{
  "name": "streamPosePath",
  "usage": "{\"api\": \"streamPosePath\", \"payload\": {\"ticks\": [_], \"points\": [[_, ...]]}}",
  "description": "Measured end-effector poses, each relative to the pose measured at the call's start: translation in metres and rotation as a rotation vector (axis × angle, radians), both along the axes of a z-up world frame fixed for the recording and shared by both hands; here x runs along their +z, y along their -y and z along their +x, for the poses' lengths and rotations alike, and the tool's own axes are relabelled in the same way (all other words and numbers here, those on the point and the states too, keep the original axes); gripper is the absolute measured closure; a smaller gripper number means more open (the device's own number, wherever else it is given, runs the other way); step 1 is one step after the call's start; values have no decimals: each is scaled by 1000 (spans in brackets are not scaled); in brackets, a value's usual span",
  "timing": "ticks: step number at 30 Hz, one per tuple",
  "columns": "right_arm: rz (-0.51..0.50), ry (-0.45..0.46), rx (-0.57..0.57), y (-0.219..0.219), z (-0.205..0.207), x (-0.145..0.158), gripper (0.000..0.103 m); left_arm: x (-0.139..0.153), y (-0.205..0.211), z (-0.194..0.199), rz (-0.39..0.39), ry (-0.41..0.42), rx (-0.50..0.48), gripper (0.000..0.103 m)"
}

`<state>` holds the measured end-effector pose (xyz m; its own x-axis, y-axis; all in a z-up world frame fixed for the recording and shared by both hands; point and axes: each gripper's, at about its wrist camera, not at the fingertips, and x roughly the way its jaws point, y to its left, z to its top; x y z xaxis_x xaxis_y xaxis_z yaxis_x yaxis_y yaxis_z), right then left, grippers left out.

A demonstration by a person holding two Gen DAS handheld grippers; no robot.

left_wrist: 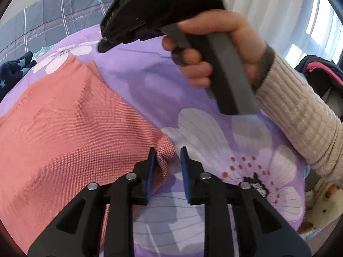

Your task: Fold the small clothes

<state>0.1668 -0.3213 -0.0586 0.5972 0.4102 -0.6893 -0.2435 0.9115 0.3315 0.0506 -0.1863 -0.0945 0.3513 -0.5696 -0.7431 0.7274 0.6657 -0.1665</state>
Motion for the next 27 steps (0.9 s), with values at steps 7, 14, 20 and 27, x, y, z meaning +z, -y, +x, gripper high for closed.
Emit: {"api": "streamPosePath", "payload": {"ticks": [7, 14, 20, 27], "points": [[-133, -132, 59, -33, -32, -39, 96, -1, -52, -13, -11, -26, 125, 69], [-282, -18, -20, -68, -64, -2, 76, 16, -166, -44, -27, 34, 433, 64], [-412, 208, 202, -169, -139, 34, 50, 33, -311, -79, -96, 92, 876, 63], [-530, 377, 566, -312, -220, -1, 52, 21, -402, -115, -210, 50, 1091, 63]]}}
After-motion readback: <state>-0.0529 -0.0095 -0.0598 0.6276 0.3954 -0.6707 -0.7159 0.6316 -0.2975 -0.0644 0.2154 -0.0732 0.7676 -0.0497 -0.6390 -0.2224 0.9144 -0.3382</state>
